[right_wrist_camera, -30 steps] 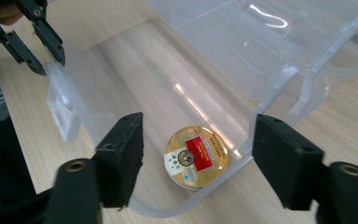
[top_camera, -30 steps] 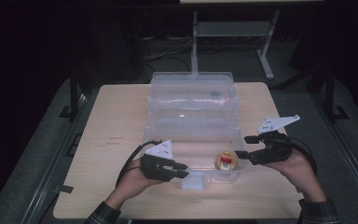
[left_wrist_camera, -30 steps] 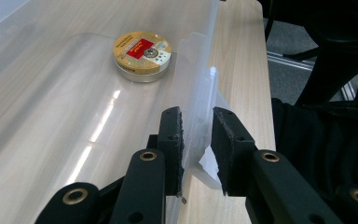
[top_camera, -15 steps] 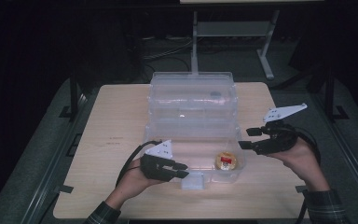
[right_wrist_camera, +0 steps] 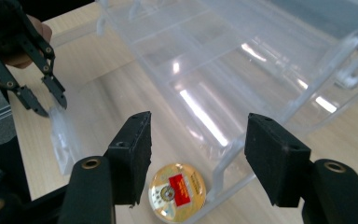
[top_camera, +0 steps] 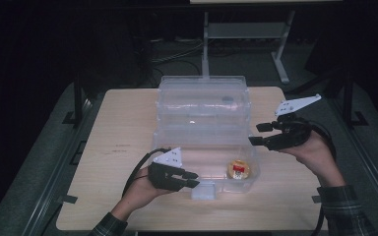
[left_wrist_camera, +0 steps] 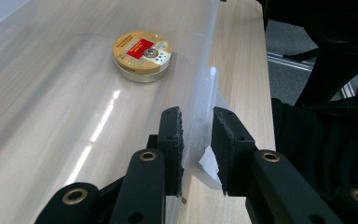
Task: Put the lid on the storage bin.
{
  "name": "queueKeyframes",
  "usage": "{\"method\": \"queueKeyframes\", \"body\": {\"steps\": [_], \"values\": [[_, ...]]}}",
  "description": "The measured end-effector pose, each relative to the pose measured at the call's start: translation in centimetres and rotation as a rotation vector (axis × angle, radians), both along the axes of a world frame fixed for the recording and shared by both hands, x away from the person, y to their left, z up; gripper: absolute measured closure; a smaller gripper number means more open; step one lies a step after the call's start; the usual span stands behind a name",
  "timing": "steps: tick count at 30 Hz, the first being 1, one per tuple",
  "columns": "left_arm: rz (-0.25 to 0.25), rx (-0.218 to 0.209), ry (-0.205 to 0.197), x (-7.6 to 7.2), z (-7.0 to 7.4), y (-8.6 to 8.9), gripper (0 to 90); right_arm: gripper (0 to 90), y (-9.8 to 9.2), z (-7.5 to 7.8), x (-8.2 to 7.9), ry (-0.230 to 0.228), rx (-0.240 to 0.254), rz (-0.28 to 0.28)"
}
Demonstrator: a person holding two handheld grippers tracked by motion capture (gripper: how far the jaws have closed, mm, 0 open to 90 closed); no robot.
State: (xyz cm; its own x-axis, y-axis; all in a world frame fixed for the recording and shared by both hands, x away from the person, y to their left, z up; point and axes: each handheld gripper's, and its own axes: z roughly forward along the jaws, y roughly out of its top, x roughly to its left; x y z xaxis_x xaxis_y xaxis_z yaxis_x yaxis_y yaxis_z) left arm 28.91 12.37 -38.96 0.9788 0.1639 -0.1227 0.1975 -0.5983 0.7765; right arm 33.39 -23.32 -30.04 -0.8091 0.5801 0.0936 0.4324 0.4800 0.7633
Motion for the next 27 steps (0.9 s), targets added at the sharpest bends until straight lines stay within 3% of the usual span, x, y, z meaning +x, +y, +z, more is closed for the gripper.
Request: {"method": "queueKeyframes", "body": {"steps": [17,27], "values": [[0.002,-0.001,0.005,0.0,0.0,0.0,73.2,49.3,1.7,1.6,2.9,-0.067,-0.011,0.037],[0.002,-0.002,0.008,0.0,0.0,0.0,73.2,55.4,2.6,2.1,5.0,-0.061,-0.017,0.055]]}}
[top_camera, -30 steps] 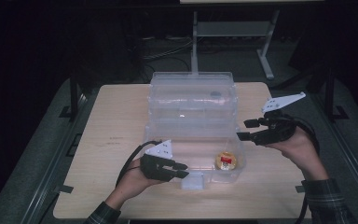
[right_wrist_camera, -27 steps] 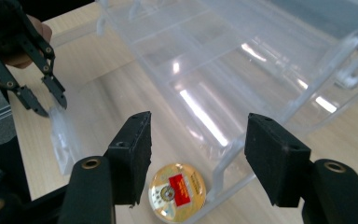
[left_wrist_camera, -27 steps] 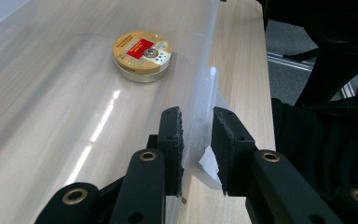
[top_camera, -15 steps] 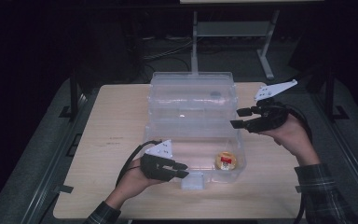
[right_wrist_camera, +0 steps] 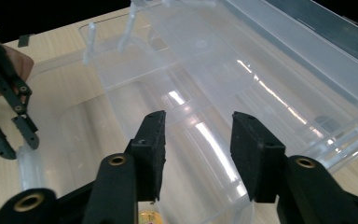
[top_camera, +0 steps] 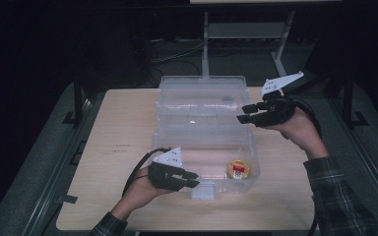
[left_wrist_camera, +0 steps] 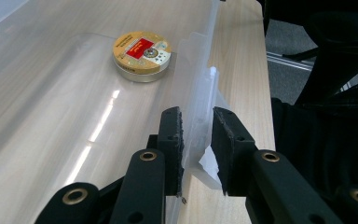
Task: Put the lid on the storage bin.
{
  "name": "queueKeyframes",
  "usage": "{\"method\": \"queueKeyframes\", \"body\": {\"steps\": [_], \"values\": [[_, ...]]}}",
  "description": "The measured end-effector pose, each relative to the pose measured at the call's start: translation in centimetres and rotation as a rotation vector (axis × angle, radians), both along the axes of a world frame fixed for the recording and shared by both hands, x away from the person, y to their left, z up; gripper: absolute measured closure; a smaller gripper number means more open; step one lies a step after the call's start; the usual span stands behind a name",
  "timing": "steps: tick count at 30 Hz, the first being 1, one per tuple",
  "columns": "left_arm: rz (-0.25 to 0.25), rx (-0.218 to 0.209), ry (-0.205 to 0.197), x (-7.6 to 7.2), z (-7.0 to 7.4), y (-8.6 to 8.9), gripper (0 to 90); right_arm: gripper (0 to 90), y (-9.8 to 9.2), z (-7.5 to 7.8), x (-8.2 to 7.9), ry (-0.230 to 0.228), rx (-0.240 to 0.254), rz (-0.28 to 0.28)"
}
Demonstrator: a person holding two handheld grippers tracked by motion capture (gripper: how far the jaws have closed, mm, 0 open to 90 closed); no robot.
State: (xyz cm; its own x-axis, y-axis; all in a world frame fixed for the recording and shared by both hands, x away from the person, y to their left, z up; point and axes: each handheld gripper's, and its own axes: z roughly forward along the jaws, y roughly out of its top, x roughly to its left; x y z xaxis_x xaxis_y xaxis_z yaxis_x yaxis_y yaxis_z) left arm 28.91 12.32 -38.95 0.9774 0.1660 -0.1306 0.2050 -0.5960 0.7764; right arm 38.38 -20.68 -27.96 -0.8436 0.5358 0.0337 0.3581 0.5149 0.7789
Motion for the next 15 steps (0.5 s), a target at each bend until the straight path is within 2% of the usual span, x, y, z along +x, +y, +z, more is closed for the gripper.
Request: {"method": "queueKeyframes", "body": {"steps": [7,12,15], "values": [[-0.002,0.004,0.0,0.0,0.0,0.0,73.2,58.8,0.7,0.0,1.6,0.001,-0.013,0.016],[-0.004,0.006,-0.002,0.0,0.0,0.0,73.3,63.4,1.1,0.1,2.6,-0.028,-0.034,0.038],[-0.004,0.007,-0.001,0.0,0.0,0.0,73.2,65.3,1.2,0.0,3.2,-0.03,-0.045,0.057]]}}
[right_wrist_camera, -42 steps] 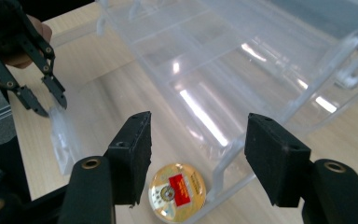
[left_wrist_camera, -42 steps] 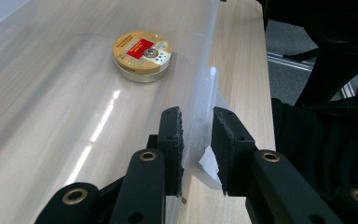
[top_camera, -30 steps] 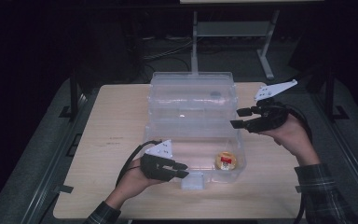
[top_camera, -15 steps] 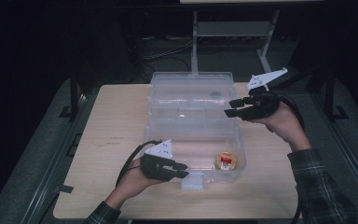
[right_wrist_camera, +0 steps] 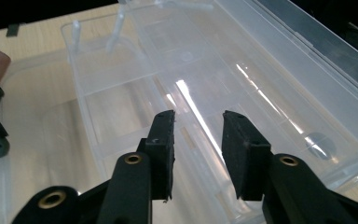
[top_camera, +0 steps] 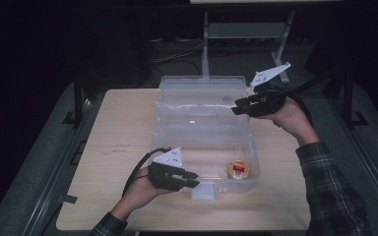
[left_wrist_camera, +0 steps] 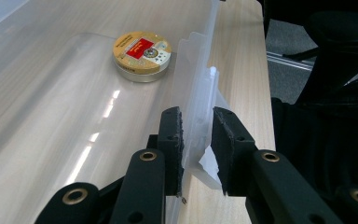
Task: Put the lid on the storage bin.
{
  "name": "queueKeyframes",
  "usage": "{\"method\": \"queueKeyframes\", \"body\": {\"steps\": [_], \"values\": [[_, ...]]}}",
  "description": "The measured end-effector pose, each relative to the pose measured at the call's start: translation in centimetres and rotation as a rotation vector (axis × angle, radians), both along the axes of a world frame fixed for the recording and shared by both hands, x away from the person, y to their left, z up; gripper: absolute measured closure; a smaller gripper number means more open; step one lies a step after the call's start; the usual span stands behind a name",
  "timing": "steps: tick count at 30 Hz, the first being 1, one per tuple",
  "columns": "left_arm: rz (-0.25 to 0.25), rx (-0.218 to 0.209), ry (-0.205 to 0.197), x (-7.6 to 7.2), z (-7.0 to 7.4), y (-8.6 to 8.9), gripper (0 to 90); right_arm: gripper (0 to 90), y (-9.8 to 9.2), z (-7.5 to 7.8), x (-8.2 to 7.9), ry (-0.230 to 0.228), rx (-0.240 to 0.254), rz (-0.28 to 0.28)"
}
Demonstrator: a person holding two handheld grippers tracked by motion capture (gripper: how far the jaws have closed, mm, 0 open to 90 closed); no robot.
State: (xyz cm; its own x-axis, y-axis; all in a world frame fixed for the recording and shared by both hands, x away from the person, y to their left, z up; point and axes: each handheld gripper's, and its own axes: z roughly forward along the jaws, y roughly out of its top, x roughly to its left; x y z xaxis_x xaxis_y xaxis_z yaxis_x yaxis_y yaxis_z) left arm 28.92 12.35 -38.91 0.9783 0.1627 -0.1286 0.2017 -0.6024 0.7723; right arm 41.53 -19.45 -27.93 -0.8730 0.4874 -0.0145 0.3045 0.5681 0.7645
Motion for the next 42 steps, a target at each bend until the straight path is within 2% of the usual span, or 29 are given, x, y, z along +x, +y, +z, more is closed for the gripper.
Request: {"method": "queueKeyframes", "body": {"steps": [10,15,21,24,32,38,42], "values": [[0.0,-0.002,-0.002,0.0,0.0,0.0,73.2,66.3,0.8,-0.5,2.0,0.034,-0.062,0.035],[-0.001,-0.002,-0.002,0.0,0.0,0.0,73.2,66.4,0.9,-0.9,2.5,0.053,-0.065,0.076],[0.001,-0.001,-0.003,0.0,0.0,0.0,73.2,73.0,1.3,-1.5,2.9,0.071,-0.091,0.12],[0.0,0.0,-0.003,0.0,0.0,0.0,73.2,76.5,1.3,-1.5,3.0,0.085,-0.082,0.133],[0.001,-0.001,-0.004,0.0,0.0,0.0,73.3,78.6,1.1,-1.7,3.2,0.097,-0.062,0.132],[0.003,-0.001,-0.004,0.0,0.0,0.0,73.4,83.0,1.1,-1.8,3.4,0.08,-0.059,0.17],[0.003,0.001,-0.001,0.0,0.0,0.0,73.5,85.9,1.1,-1.8,3.4,0.087,-0.057,0.202]]}}
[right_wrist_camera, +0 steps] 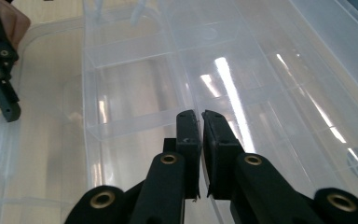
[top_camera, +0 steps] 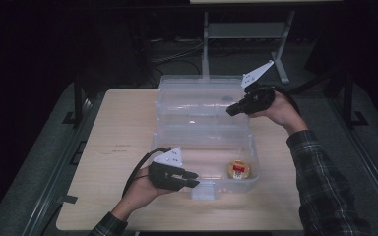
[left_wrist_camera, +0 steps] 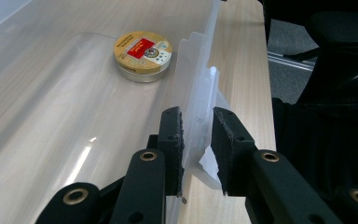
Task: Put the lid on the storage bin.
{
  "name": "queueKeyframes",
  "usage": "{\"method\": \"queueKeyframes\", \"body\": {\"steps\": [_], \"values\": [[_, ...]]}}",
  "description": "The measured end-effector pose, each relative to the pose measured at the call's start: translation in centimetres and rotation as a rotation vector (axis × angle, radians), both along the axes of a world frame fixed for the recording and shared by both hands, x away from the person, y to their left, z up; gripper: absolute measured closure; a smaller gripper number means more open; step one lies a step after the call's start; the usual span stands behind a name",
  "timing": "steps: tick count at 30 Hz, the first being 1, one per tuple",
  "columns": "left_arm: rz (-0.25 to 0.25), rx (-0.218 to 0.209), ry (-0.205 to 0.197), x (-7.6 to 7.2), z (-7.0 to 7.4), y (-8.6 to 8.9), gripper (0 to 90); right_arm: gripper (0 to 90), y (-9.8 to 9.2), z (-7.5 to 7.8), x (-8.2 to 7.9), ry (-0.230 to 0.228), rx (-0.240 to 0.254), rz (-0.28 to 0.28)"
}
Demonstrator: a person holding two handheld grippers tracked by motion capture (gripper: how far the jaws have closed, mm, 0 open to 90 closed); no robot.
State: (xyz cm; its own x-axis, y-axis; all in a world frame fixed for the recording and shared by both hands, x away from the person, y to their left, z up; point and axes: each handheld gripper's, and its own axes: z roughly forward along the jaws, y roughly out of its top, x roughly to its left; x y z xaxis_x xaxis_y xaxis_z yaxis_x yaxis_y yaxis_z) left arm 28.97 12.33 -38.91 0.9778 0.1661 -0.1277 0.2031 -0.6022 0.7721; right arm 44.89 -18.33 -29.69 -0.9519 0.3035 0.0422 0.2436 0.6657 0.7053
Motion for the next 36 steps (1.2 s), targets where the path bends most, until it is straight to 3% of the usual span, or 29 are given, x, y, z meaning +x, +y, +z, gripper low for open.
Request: {"method": "queueKeyframes", "body": {"steps": [8,18,36], "values": [[0.012,0.011,0.007,0.0,0.1,-0.1,73.5,87.9,0.1,0.4,-0.3,0.0,-0.02,0.023],[0.048,0.035,-0.013,-0.5,0.4,-0.3,72.6,89.0,0.3,0.6,-0.4,-0.013,-0.034,0.045],[0.075,0.018,0.022,-0.4,0.3,-0.3,72.6,89.7,0.1,1.1,-1.7,-0.01,-0.017,0.096]]}}
